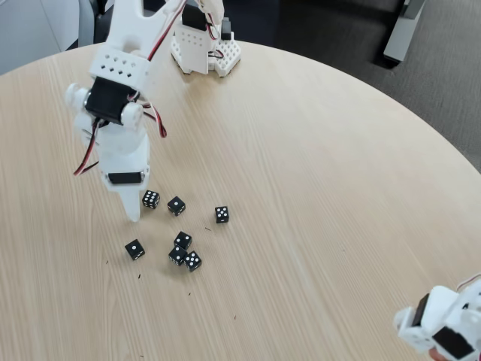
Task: Pick up the dice with number 6
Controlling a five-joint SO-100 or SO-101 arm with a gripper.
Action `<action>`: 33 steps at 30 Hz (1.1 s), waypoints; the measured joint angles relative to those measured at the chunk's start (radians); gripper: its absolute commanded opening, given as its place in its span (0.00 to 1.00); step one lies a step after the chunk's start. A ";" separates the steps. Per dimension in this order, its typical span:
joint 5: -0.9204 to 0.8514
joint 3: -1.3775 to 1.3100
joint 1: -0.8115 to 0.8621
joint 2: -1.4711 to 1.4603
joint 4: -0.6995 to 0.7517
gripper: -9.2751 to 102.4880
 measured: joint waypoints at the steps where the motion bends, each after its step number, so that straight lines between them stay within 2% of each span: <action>1: -0.006 0.000 -0.009 0.000 0.000 0.32; 12: 0.014 0.000 -0.166 0.000 0.005 0.32; 33: 0.052 -0.006 -0.149 -0.003 0.009 0.31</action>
